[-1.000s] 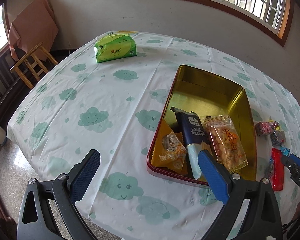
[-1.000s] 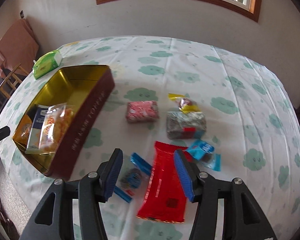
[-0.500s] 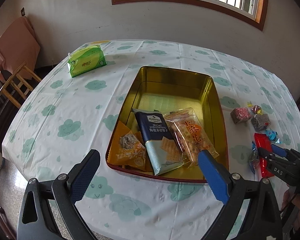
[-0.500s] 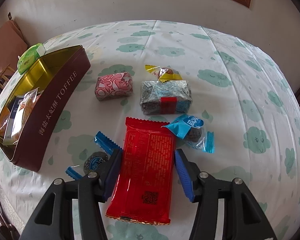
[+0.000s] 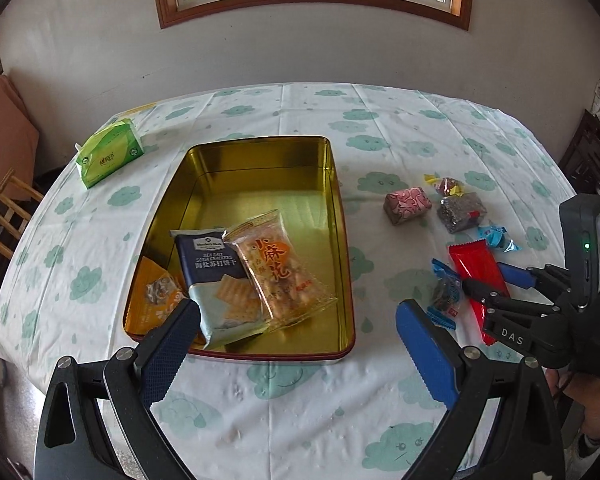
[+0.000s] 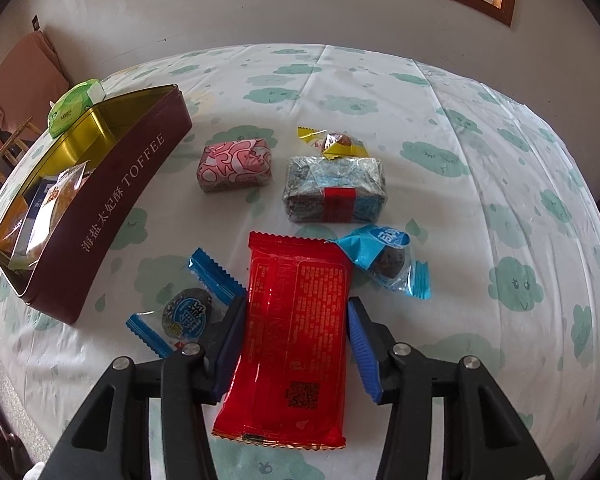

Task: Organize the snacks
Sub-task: 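Grasp the red wrapper pack with the right tool and lift it, then grasp the blue-wrapped candy with the left tool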

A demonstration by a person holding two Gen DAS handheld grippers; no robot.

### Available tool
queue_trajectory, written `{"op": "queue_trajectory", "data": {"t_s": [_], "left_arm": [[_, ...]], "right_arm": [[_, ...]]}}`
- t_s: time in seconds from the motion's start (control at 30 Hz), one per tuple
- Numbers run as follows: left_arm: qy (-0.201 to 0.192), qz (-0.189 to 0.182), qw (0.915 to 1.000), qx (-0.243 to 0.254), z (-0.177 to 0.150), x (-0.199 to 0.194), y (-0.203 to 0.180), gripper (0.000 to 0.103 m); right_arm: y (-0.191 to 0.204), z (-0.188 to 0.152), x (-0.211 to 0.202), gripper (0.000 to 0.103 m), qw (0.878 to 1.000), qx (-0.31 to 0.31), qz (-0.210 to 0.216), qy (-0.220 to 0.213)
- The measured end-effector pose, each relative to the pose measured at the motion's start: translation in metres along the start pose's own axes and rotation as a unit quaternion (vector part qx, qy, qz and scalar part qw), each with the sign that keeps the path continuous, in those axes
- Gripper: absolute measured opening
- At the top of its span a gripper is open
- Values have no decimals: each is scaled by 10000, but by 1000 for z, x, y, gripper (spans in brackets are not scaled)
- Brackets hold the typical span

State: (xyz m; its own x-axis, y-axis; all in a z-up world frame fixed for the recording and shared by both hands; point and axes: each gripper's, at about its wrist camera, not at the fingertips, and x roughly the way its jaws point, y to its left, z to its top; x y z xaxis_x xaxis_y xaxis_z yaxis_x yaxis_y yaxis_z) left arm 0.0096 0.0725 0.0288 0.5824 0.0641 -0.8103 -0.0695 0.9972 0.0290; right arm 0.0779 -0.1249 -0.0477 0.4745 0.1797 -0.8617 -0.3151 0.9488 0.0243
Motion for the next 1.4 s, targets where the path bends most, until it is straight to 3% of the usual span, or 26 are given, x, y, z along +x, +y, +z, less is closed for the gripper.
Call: {"op": "queue_trajectory", "data": {"t_s": [0.3, 0.53, 0.87, 1.1, 1.4], "left_arm": [[31, -308, 9984, 467, 2, 7, -47, 97], [243, -612, 9950, 757, 0, 27, -86, 97], [589, -779, 9927, 714, 1, 61, -103, 94], [801, -692, 9922, 655, 2, 83, -106, 77], [821, -751, 9900, 871, 3, 88, -119, 70]], "right_arm": [[-20, -31, -21, 49, 10000, -79, -19, 56], [-58, -50, -34, 49, 9994, 99, -318, 65], [-131, -29, -21, 49, 9934, 714, -857, -271], [-152, -17, -9, 51, 9914, 854, -865, -481], [-154, -18, -8, 52, 9910, 867, -840, -583]]}}
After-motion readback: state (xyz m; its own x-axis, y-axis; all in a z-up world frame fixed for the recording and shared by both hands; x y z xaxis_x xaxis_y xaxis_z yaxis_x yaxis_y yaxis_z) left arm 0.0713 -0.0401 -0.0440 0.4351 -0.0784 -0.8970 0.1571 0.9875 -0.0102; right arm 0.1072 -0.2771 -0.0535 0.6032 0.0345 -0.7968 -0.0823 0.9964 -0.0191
